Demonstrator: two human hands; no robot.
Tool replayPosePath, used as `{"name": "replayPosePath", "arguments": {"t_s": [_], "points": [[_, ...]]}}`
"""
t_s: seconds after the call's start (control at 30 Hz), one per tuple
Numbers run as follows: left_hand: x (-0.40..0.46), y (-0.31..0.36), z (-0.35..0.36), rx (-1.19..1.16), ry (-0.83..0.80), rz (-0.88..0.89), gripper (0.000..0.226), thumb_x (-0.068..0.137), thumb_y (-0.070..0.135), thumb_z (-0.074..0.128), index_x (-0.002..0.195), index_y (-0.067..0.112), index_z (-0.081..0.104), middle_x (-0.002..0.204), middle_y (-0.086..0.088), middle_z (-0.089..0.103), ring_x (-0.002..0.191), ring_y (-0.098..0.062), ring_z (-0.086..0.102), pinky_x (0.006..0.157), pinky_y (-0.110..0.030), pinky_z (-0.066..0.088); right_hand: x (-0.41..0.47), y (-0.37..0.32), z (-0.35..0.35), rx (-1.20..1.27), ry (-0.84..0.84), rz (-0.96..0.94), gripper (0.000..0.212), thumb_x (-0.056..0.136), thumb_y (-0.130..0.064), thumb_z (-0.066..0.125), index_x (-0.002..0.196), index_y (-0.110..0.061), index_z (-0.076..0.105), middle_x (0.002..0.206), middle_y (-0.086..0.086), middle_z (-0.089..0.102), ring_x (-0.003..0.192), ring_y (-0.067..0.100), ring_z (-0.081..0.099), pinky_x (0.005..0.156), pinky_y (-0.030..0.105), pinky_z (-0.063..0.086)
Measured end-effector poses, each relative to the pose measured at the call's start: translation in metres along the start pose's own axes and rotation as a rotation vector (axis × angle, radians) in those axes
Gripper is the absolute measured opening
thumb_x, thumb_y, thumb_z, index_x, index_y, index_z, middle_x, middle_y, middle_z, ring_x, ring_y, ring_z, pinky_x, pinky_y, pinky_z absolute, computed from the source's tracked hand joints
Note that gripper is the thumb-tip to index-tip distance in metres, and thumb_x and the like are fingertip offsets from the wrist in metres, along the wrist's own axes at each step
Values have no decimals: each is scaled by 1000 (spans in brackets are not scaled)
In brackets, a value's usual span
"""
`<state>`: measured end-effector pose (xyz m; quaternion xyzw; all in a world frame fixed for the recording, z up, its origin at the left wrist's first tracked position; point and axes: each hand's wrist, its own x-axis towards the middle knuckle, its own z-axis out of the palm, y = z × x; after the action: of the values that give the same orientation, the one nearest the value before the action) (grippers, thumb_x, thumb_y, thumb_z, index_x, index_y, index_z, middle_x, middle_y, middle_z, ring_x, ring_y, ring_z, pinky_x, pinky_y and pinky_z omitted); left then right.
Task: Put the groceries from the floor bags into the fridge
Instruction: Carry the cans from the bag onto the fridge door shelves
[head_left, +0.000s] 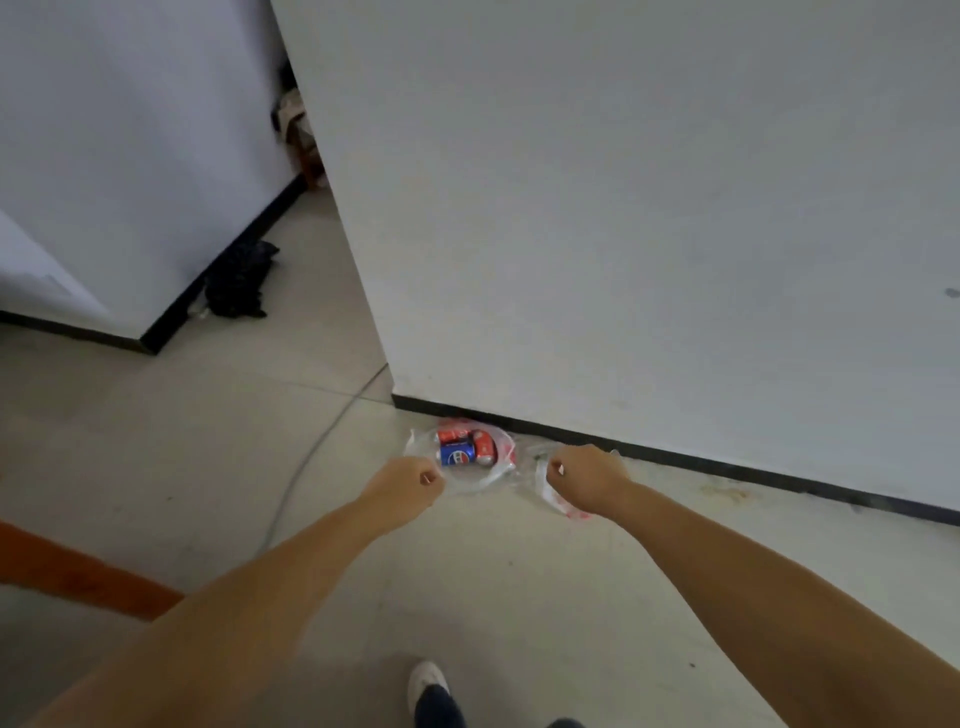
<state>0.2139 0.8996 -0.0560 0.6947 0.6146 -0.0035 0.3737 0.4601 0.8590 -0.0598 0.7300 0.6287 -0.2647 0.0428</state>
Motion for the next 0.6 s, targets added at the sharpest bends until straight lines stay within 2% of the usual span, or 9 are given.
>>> {"name": "replayPosePath", "arguments": {"t_s": [0.07, 0.23, 0.33, 0.43, 0.6], "points": [[33, -19, -19, 25, -38, -22, 20, 90, 22, 52, 83, 6, 63, 86, -14, 68, 70, -20, 57, 75, -35, 52, 31, -16, 7, 7, -37, 13, 29, 95, -24, 37, 92, -11, 62, 93, 8, 67, 75, 22, 57, 67, 29, 40], [120, -47, -24, 8, -109, -39, 22, 92, 22, 52, 84, 5, 63, 85, -13, 67, 73, -23, 60, 79, -38, 53, 108, -25, 35, 73, -151, 74, 29, 96, -26, 38, 99, -13, 63, 92, 6, 65, 75, 18, 57, 67, 28, 44], [173, -54, -11, 9, -177, -9, 20, 93, 22, 51, 82, 8, 60, 83, -12, 65, 71, -19, 57, 75, -33, 52, 157, -18, 44, 105, -166, 118, 27, 95, -26, 38, 90, -13, 61, 87, 5, 64, 73, 18, 57, 66, 28, 44], [238, -63, 7, 0, -211, -5, 22, 92, 23, 50, 85, 5, 62, 83, -14, 65, 70, -18, 55, 75, -34, 52, 219, -9, 54, 128, -157, 143, 27, 95, -26, 37, 74, -18, 53, 81, 5, 62, 72, 21, 57, 66, 31, 45], [340, -114, 70, -1, -299, -21, 18, 92, 23, 48, 82, 13, 59, 77, -3, 61, 67, -15, 54, 69, -29, 50, 317, 3, 126, 176, -197, 189, 28, 96, -25, 37, 73, -18, 50, 83, 7, 64, 69, 19, 56, 60, 28, 42]]}}
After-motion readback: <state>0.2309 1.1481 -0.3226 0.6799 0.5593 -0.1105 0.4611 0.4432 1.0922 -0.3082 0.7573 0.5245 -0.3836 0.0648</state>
